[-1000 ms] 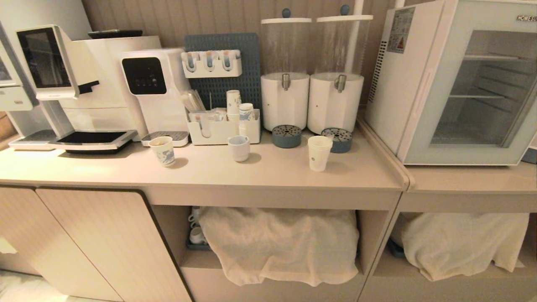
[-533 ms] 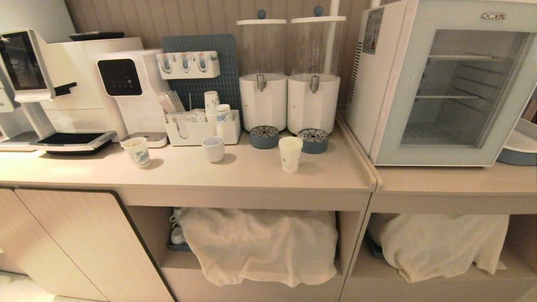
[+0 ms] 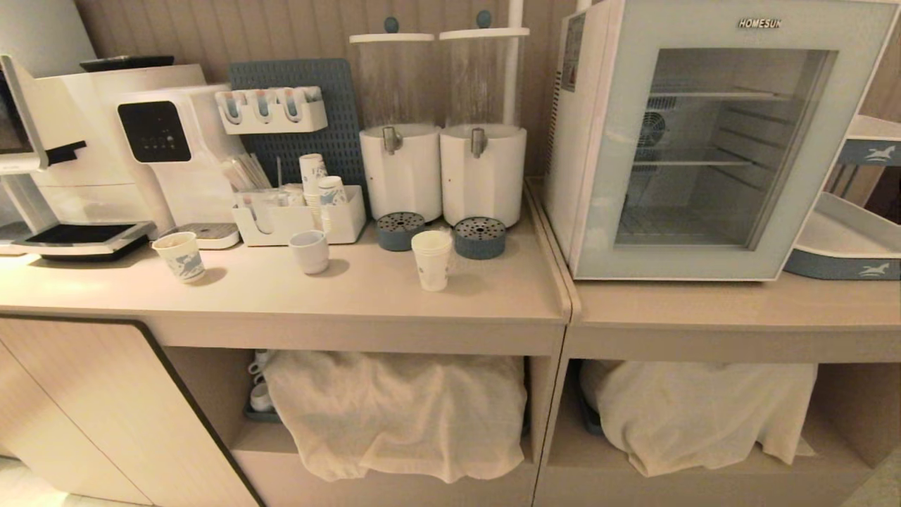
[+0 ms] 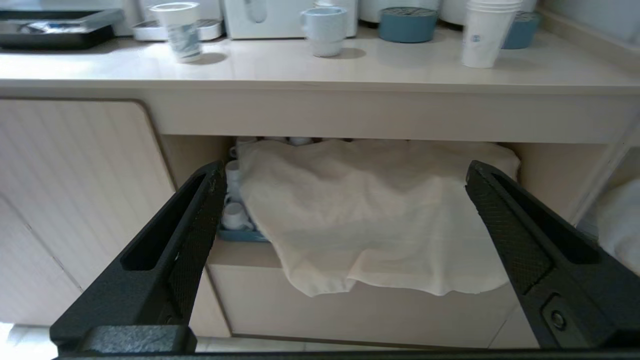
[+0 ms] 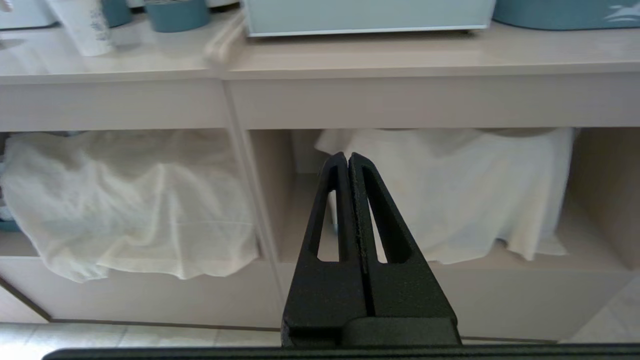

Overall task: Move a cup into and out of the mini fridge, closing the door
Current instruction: Open the freezer door

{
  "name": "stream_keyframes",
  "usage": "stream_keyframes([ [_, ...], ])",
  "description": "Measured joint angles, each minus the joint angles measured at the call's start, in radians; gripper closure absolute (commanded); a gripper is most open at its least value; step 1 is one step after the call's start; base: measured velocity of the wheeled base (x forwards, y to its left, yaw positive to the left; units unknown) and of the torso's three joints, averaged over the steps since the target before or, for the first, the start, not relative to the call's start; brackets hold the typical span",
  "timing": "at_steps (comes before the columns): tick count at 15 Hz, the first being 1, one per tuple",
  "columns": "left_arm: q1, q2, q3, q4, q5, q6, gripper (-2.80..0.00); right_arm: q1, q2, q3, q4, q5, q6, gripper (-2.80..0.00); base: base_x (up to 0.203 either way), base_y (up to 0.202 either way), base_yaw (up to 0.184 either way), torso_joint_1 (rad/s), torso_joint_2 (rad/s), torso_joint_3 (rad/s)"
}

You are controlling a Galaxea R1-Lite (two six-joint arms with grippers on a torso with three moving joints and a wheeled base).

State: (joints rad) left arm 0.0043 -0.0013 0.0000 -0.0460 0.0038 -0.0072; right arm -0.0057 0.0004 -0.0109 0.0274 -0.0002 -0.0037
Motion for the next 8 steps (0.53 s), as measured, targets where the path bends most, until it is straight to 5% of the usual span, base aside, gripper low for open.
stream_keyframes([
  [8, 0.0, 0.0, 0.0, 0.001, 0.0, 0.0, -2.8, 0.0, 0.0, 0.0, 0.0, 0.0, -0.001, 0.0, 0.0, -0.193, -0.001, 0.002, 0.0, 0.003],
])
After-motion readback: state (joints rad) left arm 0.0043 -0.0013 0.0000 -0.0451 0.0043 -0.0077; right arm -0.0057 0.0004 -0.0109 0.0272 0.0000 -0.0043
